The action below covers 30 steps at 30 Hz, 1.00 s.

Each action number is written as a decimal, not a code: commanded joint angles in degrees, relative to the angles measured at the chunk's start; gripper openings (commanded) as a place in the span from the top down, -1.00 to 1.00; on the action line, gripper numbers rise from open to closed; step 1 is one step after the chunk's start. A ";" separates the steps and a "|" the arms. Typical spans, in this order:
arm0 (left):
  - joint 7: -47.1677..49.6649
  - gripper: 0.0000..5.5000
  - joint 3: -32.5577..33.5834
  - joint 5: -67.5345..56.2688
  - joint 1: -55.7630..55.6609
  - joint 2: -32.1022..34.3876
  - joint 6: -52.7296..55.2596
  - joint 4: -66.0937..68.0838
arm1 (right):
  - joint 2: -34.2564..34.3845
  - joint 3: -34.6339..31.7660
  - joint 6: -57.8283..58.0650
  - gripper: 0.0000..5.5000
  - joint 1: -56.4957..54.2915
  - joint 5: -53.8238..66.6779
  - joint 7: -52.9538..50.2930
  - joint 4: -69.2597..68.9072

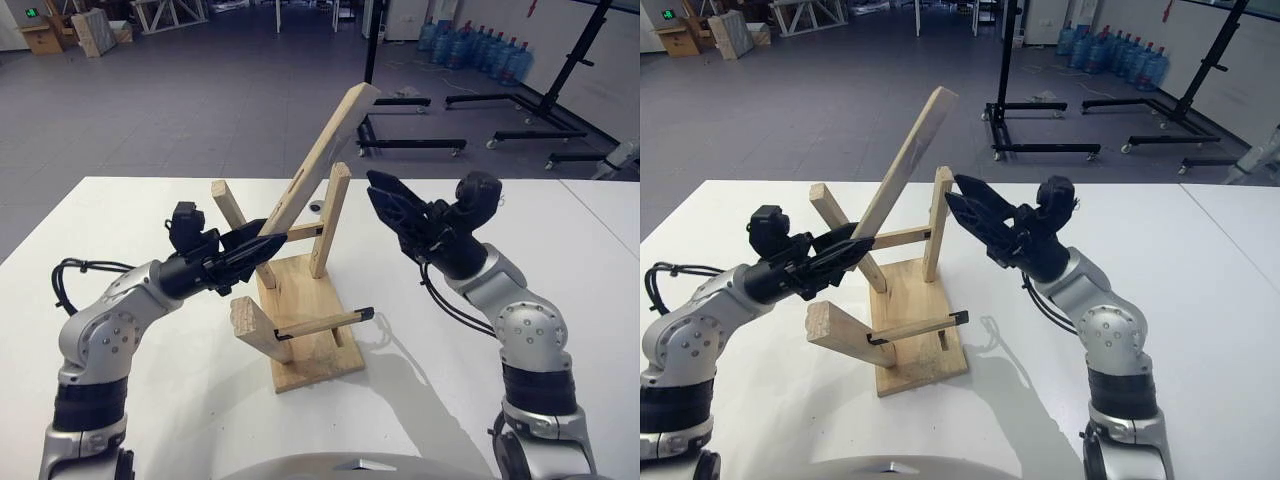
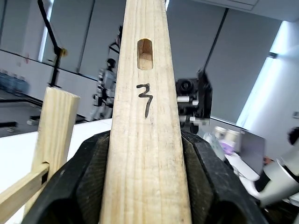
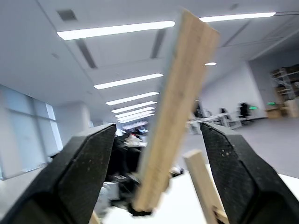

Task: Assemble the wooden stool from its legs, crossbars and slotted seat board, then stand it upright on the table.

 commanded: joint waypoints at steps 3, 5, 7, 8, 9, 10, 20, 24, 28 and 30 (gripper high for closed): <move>-5.80 0.25 -3.48 2.43 -2.52 1.46 -0.93 1.88 | 1.51 -0.25 2.38 -0.21 -2.41 1.51 -0.77 1.64; -7.13 0.25 -4.34 2.99 -2.34 1.51 -1.48 0.93 | 2.07 -0.14 3.01 -0.21 -2.33 1.31 -1.52 2.85; -8.25 0.25 -4.78 3.30 -1.86 1.87 -1.57 0.49 | 2.74 -0.09 3.50 -0.21 -2.26 1.81 -1.89 3.06; -8.73 0.25 -5.09 3.51 -1.62 2.02 -1.59 0.39 | 3.11 -0.08 3.72 -0.21 -2.36 2.00 -2.02 3.05; -9.05 0.25 -5.38 3.70 -1.47 2.09 -1.61 0.35 | 3.33 -0.07 3.90 -0.21 -2.45 2.10 -2.07 3.02; -9.34 0.25 -5.62 3.76 -1.35 2.17 -1.52 0.28 | 3.47 -0.08 4.12 -0.21 -2.60 2.22 -2.05 3.03; -11.45 0.25 -5.44 2.14 -0.64 3.09 0.35 0.07 | 2.04 -0.62 7.52 0.18 -3.04 3.76 1.03 2.87; -11.98 0.25 -5.81 2.11 -0.33 3.43 0.83 0.07 | 1.57 -0.56 8.51 0.26 -3.36 4.15 2.01 2.58; -12.78 0.25 -5.84 1.83 0.14 3.78 1.63 0.48 | 1.29 -0.82 8.85 0.26 -3.37 4.38 2.79 1.99; -12.44 0.26 -5.56 1.70 0.22 3.56 1.94 1.14 | 1.36 -0.99 8.68 0.26 -3.40 4.48 2.98 1.68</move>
